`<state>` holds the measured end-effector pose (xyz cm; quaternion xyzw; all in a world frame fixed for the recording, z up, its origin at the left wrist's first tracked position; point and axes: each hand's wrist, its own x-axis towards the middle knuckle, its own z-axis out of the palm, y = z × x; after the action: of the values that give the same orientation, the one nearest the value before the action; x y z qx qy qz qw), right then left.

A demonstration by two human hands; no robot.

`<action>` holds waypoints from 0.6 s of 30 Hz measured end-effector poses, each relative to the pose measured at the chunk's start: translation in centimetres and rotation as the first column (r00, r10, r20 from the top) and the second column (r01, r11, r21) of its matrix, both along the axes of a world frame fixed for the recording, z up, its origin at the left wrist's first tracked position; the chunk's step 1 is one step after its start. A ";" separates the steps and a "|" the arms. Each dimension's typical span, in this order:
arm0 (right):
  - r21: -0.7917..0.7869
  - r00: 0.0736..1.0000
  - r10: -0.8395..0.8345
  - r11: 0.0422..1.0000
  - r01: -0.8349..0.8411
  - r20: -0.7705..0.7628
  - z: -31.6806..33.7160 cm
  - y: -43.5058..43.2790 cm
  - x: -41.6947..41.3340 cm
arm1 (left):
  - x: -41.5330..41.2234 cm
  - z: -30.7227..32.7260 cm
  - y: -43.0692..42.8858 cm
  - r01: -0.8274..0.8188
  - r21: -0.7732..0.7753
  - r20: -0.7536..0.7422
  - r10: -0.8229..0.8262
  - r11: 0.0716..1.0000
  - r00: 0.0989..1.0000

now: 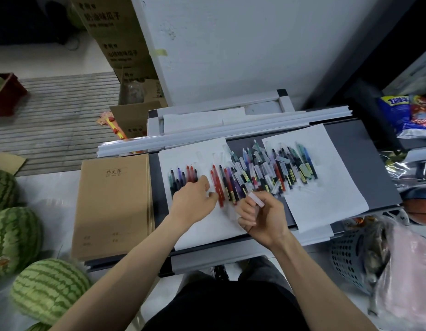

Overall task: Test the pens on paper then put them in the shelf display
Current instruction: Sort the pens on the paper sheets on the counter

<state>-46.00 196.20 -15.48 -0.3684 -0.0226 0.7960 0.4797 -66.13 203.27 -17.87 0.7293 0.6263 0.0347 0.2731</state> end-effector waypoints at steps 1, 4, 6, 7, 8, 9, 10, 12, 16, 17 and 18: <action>0.027 0.999 0.001 1.000 0.000 -0.036 0.1 -0.2 0.2 | 0.0 0.3 -0.1 -0.058 -0.037 0.084 0.061 0.998 0.995; 0.071 0.998 0.002 0.997 0.002 -0.065 0.1 -0.4 0.3 | 0.3 1.5 -0.5 -0.295 -0.349 0.496 0.442 0.889 0.747; 0.066 0.999 -0.001 0.998 0.004 -0.050 -0.2 -0.2 0.4 | 0.0 2.2 -0.7 -0.266 -0.634 0.592 0.677 0.726 0.438; 0.062 1.000 0.006 0.998 -0.005 -0.013 -0.3 -0.1 0.5 | -0.2 2.3 -1.1 -0.202 -0.702 0.608 0.722 0.683 0.331; 0.056 0.997 0.021 0.998 -0.025 0.069 -0.4 0.1 0.5 | -0.4 2.4 -1.6 -0.122 -0.735 0.631 0.739 0.667 0.237; 0.047 0.980 0.045 0.997 -0.055 0.195 -0.5 0.1 0.6 | -0.6 2.4 -2.0 -0.050 -0.746 0.652 0.744 0.664 0.145; 0.032 0.937 0.072 0.996 -0.088 0.342 -0.6 0.1 0.6 | -0.7 2.4 -2.3 -0.001 -0.747 0.663 0.745 0.665 0.071; 0.007 0.817 0.099 0.992 -0.125 0.568 -1.0 0.0 0.7 | -0.9 2.3 -2.7 0.025 -0.734 0.679 0.734 0.679 -0.008; -0.013 0.826 0.053 0.998 -0.056 0.562 -1.6 -0.3 1.0 | -1.5 2.1 -2.3 -0.043 -0.799 0.601 0.793 0.600 -0.098; -0.017 0.834 0.039 0.999 -0.036 0.551 -1.6 -0.5 1.2 | -1.7 2.0 -2.2 -0.079 -0.819 0.573 0.815 0.568 -0.088; -0.020 0.822 0.039 0.999 -0.034 0.568 -1.7 -0.7 1.3 | -1.8 1.9 -2.1 -0.133 -0.825 0.559 0.828 0.549 -0.046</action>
<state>-44.65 195.49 -17.18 -0.5901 -0.1678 0.6595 0.4344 -67.92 201.16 -15.97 0.1221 0.5146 0.3969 0.7501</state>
